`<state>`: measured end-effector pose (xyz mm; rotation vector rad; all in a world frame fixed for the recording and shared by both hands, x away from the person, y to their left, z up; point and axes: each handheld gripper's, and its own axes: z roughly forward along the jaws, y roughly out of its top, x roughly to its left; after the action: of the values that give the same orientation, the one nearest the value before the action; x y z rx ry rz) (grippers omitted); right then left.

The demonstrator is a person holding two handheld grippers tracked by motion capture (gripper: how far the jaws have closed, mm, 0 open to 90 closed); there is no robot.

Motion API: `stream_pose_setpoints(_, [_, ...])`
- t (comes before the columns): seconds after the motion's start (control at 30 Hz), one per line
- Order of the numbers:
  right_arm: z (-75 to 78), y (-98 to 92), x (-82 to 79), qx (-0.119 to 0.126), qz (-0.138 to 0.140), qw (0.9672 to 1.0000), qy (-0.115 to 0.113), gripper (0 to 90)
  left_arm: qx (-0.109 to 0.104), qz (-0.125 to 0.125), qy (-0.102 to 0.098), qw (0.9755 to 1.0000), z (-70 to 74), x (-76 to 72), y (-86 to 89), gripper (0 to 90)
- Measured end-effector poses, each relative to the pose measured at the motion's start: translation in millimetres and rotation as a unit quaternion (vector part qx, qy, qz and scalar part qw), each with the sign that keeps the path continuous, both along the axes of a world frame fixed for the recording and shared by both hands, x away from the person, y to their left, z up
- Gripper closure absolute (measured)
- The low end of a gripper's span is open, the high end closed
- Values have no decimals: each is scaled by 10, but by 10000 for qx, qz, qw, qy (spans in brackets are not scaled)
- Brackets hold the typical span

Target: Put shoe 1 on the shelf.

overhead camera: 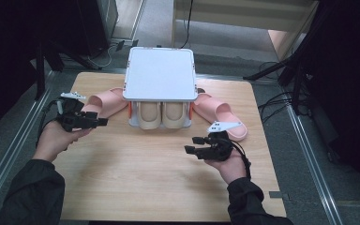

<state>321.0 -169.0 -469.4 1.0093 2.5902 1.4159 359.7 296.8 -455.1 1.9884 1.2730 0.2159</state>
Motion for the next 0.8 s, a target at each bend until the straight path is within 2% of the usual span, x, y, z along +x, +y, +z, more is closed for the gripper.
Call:
stream_pose_setpoints(0.07, [-14,-22,-27,-10,-27,10000,-11,462,-26,28,68,10000,-52,71,32,374])
stream_pose_setpoints(0.17, [-34,-61,-76,-49,-100,9999,5,462,143,103,131,9998,-114,174,64,389])
stream_pose_setpoints(0.23, [-47,-89,-110,-84,-146,9999,15,462,119,99,153,9998,-152,241,83,393])
stream_pose_setpoints(0.4, [-84,-171,-165,-130,-250,9996,86,474,370,34,98,9993,-263,380,95,418])
stream_pose_setpoints(0.7, [-109,-281,-254,-132,-452,9988,131,475,382,206,211,9988,-369,602,153,446])
stream_pose_setpoints(0.8, [-124,-305,-281,-167,-496,9985,129,474,315,216,222,9990,-392,669,141,445])
